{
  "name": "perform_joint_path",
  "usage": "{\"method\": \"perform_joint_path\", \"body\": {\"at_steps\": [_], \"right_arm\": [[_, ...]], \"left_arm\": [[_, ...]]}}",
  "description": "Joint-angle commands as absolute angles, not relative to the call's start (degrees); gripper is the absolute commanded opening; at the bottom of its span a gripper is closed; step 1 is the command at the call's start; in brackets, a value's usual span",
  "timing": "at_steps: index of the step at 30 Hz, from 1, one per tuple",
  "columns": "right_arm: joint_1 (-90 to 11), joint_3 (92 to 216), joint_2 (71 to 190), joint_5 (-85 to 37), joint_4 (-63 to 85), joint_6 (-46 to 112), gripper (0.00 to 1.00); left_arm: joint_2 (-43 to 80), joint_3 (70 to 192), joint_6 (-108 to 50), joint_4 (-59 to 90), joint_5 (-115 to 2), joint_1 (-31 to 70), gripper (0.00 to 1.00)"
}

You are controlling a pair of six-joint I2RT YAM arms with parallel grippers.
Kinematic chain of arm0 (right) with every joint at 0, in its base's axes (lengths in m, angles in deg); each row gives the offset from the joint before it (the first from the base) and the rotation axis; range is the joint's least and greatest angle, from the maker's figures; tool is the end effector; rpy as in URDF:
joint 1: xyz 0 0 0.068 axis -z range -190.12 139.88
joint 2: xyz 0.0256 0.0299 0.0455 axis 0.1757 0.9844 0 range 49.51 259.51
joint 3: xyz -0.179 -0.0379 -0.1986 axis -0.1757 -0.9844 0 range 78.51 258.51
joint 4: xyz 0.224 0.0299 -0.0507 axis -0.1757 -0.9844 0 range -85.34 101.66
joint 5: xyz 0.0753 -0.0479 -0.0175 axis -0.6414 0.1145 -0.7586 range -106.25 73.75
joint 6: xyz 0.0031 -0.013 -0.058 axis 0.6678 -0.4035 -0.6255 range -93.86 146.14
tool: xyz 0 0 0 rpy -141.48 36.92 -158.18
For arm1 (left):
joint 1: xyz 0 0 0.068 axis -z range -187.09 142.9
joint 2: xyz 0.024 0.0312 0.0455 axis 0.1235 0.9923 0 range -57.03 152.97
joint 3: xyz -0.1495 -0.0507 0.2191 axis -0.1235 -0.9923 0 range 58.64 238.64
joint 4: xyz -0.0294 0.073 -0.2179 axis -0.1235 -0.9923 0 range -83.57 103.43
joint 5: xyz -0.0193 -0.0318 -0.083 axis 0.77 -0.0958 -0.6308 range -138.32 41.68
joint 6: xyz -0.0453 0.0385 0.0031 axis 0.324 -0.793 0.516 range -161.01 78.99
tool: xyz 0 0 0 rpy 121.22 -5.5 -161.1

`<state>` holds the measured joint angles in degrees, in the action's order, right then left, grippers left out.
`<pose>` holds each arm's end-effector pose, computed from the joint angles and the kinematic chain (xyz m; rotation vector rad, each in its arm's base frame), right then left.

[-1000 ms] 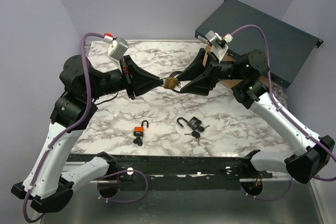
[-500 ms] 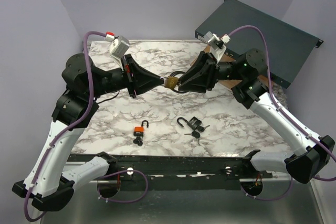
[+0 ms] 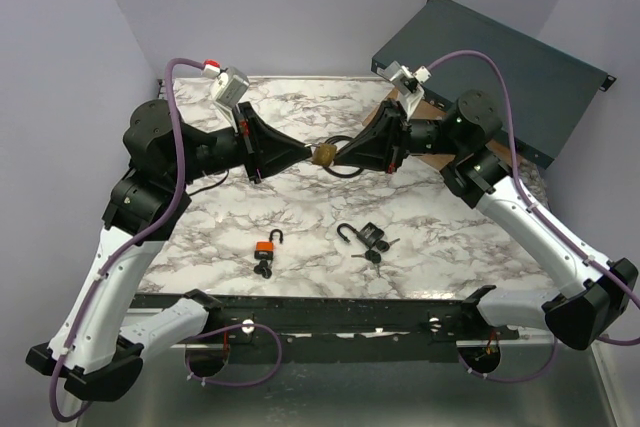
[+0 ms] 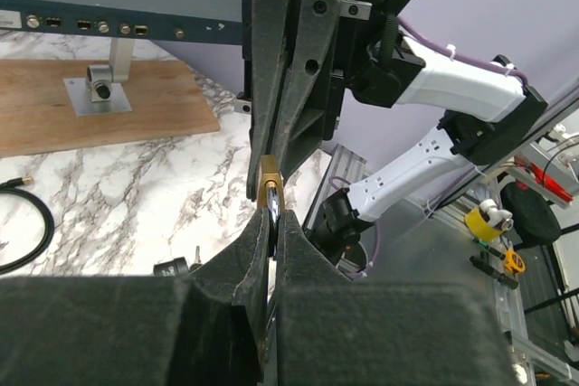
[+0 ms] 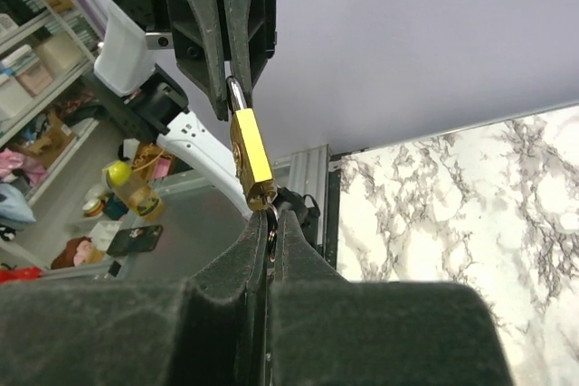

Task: Lock with the key
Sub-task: Lock the lock, then place the lock at the center of the board.

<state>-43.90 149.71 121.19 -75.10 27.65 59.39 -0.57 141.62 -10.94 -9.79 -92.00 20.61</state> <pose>0.1823 0.1669 0.4455 -0.9891 1.3204 1.5854 0.1143 -0.0940 0.4860 0.6312 1.5765 -1.3483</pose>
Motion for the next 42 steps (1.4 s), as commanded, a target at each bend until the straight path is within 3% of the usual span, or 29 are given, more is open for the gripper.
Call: {"method": "perform_joint_path", "body": {"at_steps": [1,11,24,32,42], "right_arm": [[-43.8,150.0,119.3,-71.2,21.8,55.2,0.01],[-43.7,146.4,116.2,-63.4,13.7,48.5,0.01],[-43.8,147.6,121.9,-32.1,-3.6,46.0,0.01],[-49.8,148.7,131.5,-19.6,-3.9,47.4,0.01],[-52.6,154.5,148.7,-16.5,-0.2,48.9,0.01]], "left_arm": [[-1.7,141.4,-11.7,-8.9,-91.0,18.2,0.00],[-2.4,139.4,-11.4,-8.5,-92.9,11.5,0.00],[2.7,118.2,5.4,5.0,-84.5,4.3,0.00],[13.7,108.6,9.3,13.0,-79.1,4.2,0.00],[31.6,103.3,12.8,23.9,-77.7,4.2,0.00]]}}
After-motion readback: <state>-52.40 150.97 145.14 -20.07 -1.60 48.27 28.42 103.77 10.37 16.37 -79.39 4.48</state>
